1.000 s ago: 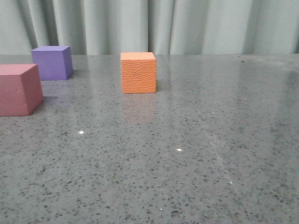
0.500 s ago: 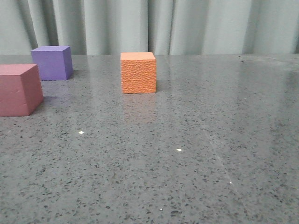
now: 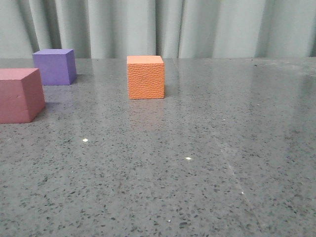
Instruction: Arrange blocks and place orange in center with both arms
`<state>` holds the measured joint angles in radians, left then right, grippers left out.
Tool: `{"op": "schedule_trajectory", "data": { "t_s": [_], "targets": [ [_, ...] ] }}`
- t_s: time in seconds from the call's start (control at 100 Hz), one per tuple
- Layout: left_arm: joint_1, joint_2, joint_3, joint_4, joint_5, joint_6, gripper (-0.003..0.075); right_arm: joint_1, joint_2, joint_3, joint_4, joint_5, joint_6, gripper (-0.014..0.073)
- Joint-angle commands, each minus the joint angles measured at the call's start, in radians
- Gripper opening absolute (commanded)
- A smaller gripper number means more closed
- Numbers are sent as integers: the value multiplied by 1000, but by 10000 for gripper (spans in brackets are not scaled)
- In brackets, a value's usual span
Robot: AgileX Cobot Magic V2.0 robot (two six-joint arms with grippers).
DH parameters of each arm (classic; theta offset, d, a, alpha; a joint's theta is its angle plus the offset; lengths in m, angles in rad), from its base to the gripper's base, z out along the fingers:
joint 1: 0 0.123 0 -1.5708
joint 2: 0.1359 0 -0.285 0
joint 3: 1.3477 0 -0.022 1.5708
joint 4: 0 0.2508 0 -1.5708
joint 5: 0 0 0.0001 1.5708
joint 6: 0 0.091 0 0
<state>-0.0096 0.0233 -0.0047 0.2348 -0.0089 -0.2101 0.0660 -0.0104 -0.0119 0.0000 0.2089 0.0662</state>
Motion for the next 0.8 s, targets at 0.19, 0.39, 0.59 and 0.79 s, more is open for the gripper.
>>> {"op": "schedule_trajectory", "data": {
  "t_s": [0.19,0.39,0.59,0.79],
  "targets": [
    [0,10,56,0,-79,2,-11,-51,-20,26,12,-179,-12,-67],
    [0,10,56,0,-79,2,-11,-51,-20,26,12,-176,-12,-67],
    [0,10,56,0,-79,2,-11,-51,-20,26,12,-176,-12,-67],
    [0,10,56,0,-79,2,-11,-51,-20,26,12,-176,-12,-67]
  ]
}}
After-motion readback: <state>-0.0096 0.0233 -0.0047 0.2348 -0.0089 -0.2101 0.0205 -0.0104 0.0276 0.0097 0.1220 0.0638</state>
